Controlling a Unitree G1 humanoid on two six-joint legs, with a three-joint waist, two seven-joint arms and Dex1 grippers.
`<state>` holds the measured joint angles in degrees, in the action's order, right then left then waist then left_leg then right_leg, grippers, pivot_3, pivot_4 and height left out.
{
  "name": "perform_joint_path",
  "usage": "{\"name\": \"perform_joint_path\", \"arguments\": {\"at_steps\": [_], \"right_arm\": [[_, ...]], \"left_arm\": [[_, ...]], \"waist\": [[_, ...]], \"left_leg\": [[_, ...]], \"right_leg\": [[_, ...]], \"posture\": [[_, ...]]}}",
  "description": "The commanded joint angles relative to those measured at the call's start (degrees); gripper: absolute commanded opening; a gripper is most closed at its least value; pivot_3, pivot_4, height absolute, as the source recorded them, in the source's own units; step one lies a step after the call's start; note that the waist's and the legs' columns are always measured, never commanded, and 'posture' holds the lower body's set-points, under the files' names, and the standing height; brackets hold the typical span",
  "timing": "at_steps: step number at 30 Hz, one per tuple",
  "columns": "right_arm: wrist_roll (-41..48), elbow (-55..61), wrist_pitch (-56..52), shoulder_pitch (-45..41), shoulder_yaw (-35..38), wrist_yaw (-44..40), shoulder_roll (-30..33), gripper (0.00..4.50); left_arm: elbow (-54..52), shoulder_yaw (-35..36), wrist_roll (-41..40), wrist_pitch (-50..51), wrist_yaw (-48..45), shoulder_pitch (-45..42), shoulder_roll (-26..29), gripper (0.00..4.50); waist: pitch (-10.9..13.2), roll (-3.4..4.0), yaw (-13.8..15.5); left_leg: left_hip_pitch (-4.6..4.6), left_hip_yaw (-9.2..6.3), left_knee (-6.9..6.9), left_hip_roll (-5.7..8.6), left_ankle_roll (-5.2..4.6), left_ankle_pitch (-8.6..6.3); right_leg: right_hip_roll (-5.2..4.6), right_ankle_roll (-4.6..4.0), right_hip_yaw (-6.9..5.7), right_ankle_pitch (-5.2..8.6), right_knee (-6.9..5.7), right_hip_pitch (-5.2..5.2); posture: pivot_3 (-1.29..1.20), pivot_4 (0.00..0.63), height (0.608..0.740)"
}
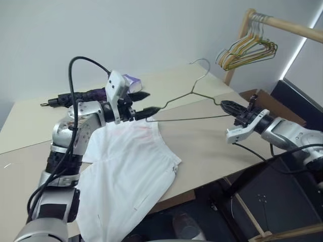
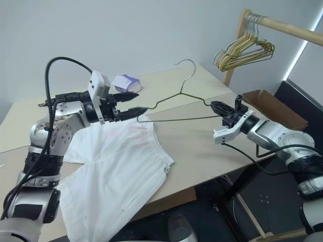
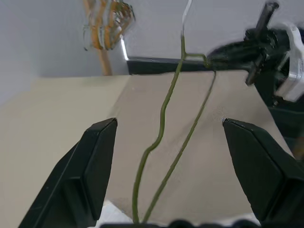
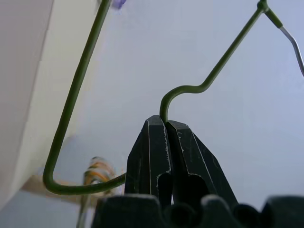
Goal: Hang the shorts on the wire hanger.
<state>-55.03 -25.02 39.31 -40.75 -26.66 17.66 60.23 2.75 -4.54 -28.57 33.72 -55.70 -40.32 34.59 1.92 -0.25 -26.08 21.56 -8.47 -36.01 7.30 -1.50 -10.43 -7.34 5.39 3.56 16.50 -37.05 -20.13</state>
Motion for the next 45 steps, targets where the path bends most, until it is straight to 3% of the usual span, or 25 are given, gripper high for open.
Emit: {"name": "perform_joint_path", "arguments": {"at_steps": [1, 12, 19, 22, 34, 42, 45], "right_arm": [[-3.24, -2.27, 6.13, -4.66, -0.10, 4.22, -0.29, 0.00], [-6.54, -4.80, 12.64, -9.03, -0.31, 5.11, -2.25, 0.00], [-7.06, -5.17, 13.11, -10.43, -0.34, 4.30, -2.23, 0.00], [-6.99, -4.87, 13.32, -10.44, -0.17, 3.87, -2.30, 0.00], [-6.75, -4.94, 12.72, -11.12, 0.65, 2.77, -2.14, 0.00], [-5.24, -4.70, 13.86, -10.80, 0.98, 1.65, -1.70, 0.00], [-0.13, -4.64, 17.55, -9.99, 1.36, -1.94, -1.27, 0.78]], "left_arm": [[2.91, -1.96, 1.36, -0.47, -6.12, -1.62, 1.71, 4.49], [7.76, -9.79, 8.72, -2.93, -16.67, -3.36, 2.60, 4.49], [8.24, -12.86, 13.97, -3.70, -16.91, -2.90, 2.62, 4.49], [9.11, -12.46, 15.31, -3.42, -14.98, -3.36, 1.58, 3.88], [9.33, -12.07, 16.26, -4.07, -15.58, -3.25, 1.16, 0.05], [9.90, -11.59, 16.70, -3.61, -14.64, -3.84, 0.75, 0.02], [10.06, -10.99, 17.11, -3.29, -13.20, -3.69, 0.70, 0.00]], "waist": [[0.01, -0.02, -0.41], [0.02, -0.04, -1.37], [0.02, -0.04, -1.62], [0.02, -0.04, -1.59], [0.02, -0.04, -1.65], [0.02, -0.04, -1.65], [0.02, -0.04, -1.68]], "left_leg": [[-0.03, 0.03, 0.00, 0.00, 0.00, 0.00], [-0.14, 0.04, 0.01, 0.01, -0.04, -0.02], [-0.24, 0.06, 0.01, -0.01, -0.05, -0.02], [-0.24, 0.06, 0.00, 0.00, -0.05, -0.02], [-0.25, 0.09, 0.00, -0.01, -0.05, -0.02], [-0.25, 0.10, 0.00, -0.01, -0.05, -0.03], [-0.25, 0.11, 0.00, -0.01, -0.05, -0.02]], "right_leg": [[0.01, 0.00, 0.05, 0.00, 0.00, 0.02], [0.02, 0.03, 0.14, 0.02, 0.00, 0.09], [0.04, 0.03, 0.19, 0.02, -0.03, 0.12], [0.04, 0.03, 0.22, 0.02, -0.03, 0.12], [0.03, 0.03, 0.25, 0.02, -0.04, 0.12], [0.03, 0.03, 0.25, 0.02, -0.04, 0.12], [0.03, 0.03, 0.26, 0.02, -0.04, 0.12]], "posture": [[-0.42, 0.000, 0.740], [-0.42, 0.000, 0.740], [-0.42, 0.000, 0.740], [-0.42, 0.000, 0.740], [-0.42, 0.000, 0.740], [-0.42, 0.000, 0.740], [-0.42, 0.000, 0.740]]}}
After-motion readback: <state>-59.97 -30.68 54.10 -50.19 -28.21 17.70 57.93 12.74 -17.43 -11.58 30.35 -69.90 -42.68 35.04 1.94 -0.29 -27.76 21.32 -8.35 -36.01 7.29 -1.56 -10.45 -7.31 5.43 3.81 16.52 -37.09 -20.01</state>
